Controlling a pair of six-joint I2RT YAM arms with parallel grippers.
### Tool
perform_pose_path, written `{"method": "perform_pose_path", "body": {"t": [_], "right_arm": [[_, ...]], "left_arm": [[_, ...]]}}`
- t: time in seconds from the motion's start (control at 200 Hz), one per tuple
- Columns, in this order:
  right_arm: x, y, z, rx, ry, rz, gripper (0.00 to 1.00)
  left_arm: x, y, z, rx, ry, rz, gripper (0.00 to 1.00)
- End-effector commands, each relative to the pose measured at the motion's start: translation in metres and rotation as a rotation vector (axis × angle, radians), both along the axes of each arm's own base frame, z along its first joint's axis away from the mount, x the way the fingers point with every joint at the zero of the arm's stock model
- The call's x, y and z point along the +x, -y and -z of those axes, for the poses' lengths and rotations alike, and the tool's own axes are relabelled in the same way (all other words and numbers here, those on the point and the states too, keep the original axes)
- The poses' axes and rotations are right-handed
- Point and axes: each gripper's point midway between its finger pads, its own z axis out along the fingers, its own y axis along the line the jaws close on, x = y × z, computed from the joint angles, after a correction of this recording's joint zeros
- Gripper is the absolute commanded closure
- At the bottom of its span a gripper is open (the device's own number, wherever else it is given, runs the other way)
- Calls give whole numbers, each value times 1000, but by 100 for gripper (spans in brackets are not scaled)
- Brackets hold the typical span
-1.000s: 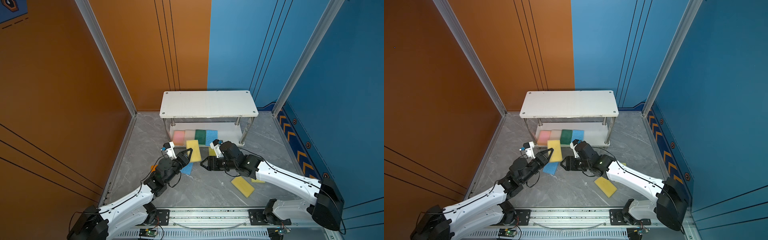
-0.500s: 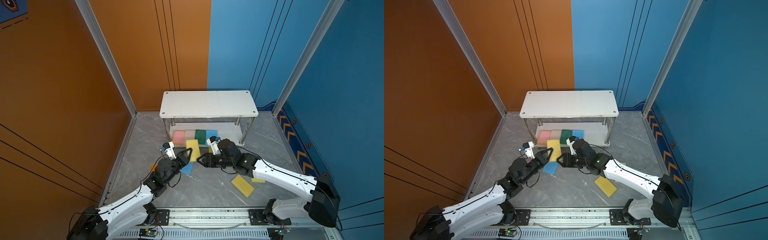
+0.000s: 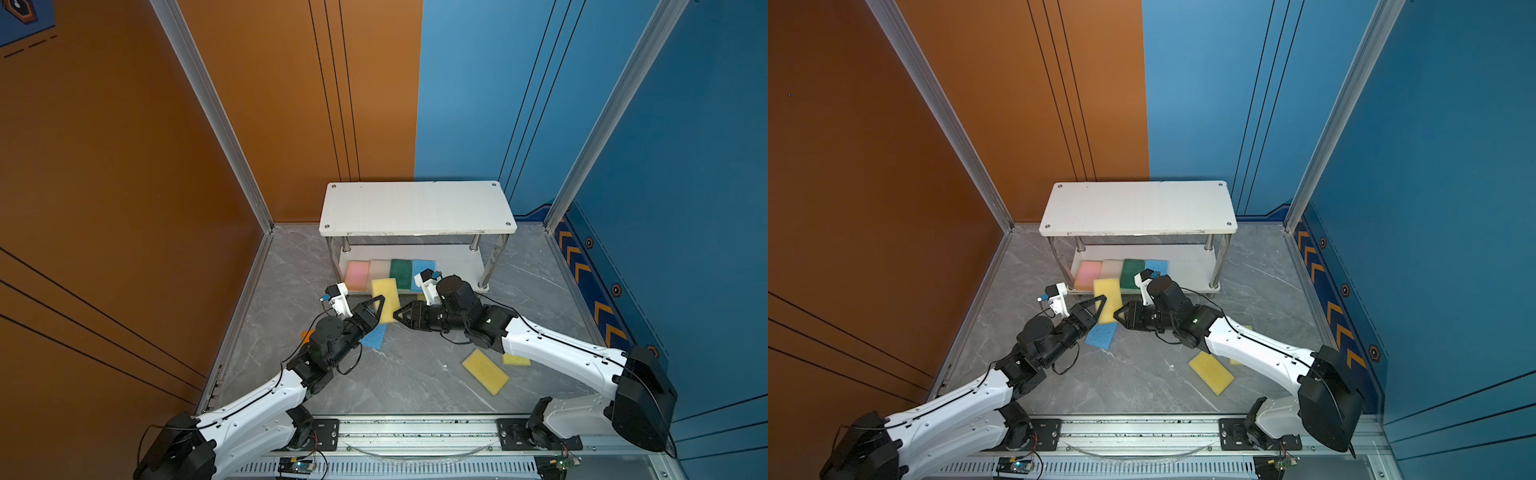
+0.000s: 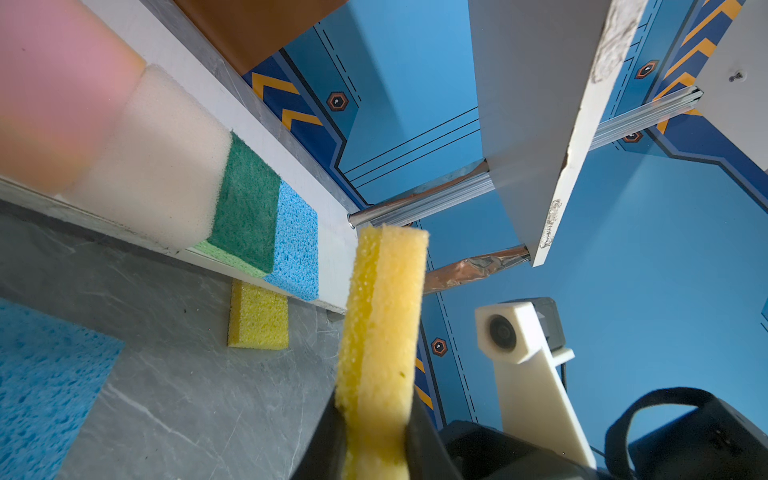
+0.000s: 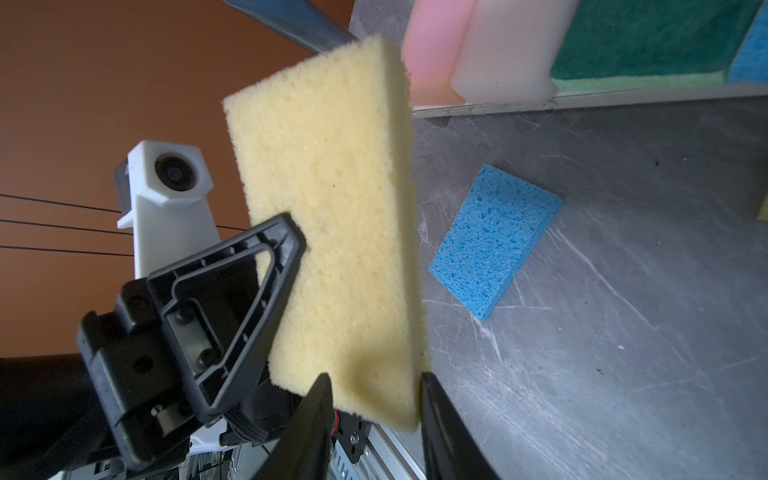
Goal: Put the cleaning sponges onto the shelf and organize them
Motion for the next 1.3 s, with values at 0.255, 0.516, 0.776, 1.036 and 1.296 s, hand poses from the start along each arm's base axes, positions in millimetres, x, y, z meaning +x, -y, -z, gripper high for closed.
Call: {"method": "perform_pose_path", "body": {"t": [0.255, 0.516, 0.776, 1.036, 1.296], "right_arm": [[-2, -5, 8, 32, -35, -11, 71], [0, 0, 6, 22, -22, 11, 91], [7, 17, 5, -25, 11, 69, 100], [26, 57, 6, -133, 44, 164, 100], [60, 139, 23, -409, 77, 309, 100]], "left_arm": [[0, 2, -16, -32, 34, 15, 80], [1, -1, -15, -32, 30, 13, 80], [2, -5, -11, -35, 23, 8, 62], [1, -24, -3, 9, -12, -10, 33], [-21, -69, 9, 272, -108, -68, 28]]}}
